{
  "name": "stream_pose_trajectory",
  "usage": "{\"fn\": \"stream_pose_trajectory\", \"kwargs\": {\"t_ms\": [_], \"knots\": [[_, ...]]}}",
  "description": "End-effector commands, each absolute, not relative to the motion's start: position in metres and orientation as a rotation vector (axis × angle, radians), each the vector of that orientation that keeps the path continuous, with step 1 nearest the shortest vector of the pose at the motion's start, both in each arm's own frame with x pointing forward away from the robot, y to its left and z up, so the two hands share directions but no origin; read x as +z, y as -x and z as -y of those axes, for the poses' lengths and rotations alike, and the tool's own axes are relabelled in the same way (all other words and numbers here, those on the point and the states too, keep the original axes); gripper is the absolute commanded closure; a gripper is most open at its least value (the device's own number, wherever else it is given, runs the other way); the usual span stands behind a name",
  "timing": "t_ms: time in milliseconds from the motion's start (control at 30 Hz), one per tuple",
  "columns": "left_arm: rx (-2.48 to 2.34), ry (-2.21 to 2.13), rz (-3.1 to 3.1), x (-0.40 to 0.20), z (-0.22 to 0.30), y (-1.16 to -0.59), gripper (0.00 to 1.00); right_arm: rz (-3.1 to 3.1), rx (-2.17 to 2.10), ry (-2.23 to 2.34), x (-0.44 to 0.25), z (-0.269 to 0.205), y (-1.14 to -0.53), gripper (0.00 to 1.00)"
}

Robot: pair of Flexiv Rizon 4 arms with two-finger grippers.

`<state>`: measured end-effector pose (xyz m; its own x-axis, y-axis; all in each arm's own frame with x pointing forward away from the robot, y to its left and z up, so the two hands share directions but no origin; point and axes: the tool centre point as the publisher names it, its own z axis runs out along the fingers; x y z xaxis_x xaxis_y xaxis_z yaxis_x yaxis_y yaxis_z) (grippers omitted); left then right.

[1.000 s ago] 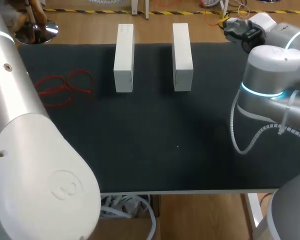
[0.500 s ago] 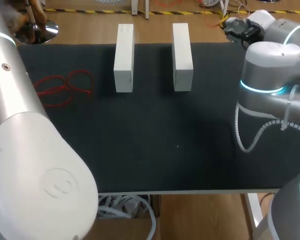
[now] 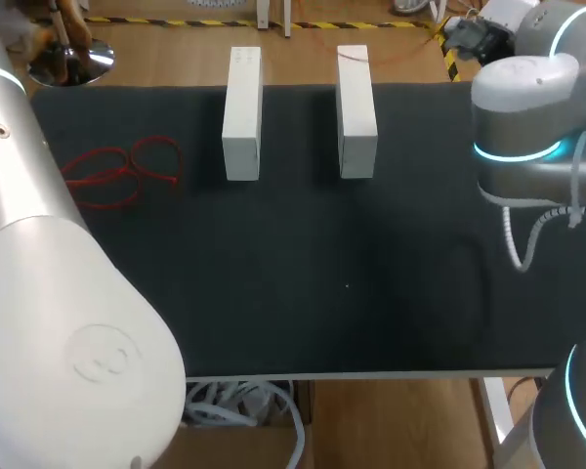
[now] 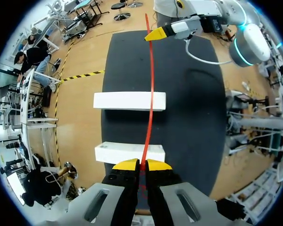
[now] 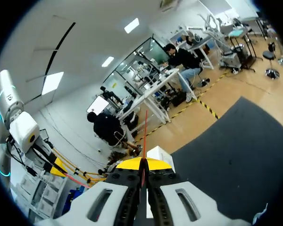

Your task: Grab the tape and strap the tape.

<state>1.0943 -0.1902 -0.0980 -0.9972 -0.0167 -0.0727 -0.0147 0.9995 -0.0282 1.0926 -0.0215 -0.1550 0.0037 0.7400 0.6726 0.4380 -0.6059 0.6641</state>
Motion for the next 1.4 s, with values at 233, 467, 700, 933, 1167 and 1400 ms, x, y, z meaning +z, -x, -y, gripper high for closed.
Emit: {"fn": "stream_pose_trajectory", "kwargs": {"t_ms": [233,467,700,933,1167,1400], "knots": [[-0.036,0.027,-3.069,-0.097,0.191,-1.094,1.00,-1.223,1.175,-2.023,-0.148,0.006,-1.094,1.00],[-0.036,0.027,-3.069,-0.097,0.191,-1.094,1.00,-1.414,1.116,-1.969,-0.149,-0.001,-1.093,1.00],[-0.036,0.027,-3.069,-0.097,0.191,-1.094,1.00,-1.562,1.109,-1.823,-0.147,-0.005,-1.093,1.00],[-0.036,0.027,-3.069,-0.097,0.191,-1.094,1.00,-1.605,1.205,-1.826,-0.148,-0.007,-1.092,1.00],[-0.036,0.027,-3.069,-0.097,0.191,-1.094,1.00,-1.605,1.205,-1.826,-0.148,-0.007,-1.092,1.00],[-0.036,0.027,-3.069,-0.097,0.191,-1.094,1.00,-1.605,1.205,-1.826,-0.148,-0.007,-1.092,1.00]]}}
